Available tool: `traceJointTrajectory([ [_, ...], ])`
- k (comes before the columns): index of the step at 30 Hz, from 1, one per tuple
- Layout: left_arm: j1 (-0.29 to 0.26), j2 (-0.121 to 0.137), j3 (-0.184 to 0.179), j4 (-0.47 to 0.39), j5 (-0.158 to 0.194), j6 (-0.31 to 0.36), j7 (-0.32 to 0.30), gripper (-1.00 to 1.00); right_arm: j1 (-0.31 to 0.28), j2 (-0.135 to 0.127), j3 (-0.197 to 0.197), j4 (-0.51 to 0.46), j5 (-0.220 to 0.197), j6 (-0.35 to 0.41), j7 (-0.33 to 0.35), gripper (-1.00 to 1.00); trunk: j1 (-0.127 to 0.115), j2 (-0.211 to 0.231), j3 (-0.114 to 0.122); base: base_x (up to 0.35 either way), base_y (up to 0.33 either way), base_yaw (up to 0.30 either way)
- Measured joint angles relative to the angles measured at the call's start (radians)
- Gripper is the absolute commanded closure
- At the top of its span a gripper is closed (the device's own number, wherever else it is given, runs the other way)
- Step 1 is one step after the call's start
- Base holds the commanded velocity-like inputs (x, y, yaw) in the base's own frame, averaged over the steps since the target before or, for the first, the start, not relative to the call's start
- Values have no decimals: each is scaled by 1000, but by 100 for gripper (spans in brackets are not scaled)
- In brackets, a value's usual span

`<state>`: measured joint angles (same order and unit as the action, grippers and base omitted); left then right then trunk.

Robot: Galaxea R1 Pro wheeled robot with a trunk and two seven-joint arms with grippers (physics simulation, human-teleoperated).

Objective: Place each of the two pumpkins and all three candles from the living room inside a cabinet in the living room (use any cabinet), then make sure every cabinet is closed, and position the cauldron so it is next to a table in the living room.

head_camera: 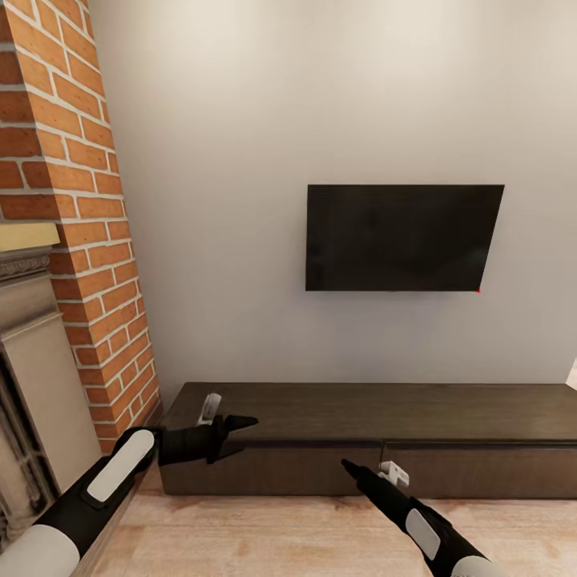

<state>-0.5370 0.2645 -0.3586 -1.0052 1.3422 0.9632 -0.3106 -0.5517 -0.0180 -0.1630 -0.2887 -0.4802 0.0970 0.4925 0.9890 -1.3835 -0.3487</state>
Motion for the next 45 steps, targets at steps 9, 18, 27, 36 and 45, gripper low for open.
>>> traceJointTrajectory([
  [9,3,27,0,-9,3,3,-6,-100,0,-1,-209,-5,-148,5,-15,-100,35,-63,-28,0,0,0],
  [18,3,53,-2,-14,48,2,-62,-100,0,-1,-236,-14,-198,-2,-189,-100,69,-126,-56,0,0,0],
  [27,3,52,-5,-15,51,2,-65,-100,0,-3,-272,-15,-329,5,-66,-100,104,-189,-85,0,0,0],
  [36,3,54,-5,-13,52,3,-66,-100,0,1,-277,-14,-340,51,3,-100,138,-252,-113,0,0,0],
  [45,4,54,-4,-11,53,2,-67,-100,0,2,-278,-15,-356,32,-17,-100,173,-315,-141,0,0,0],
])
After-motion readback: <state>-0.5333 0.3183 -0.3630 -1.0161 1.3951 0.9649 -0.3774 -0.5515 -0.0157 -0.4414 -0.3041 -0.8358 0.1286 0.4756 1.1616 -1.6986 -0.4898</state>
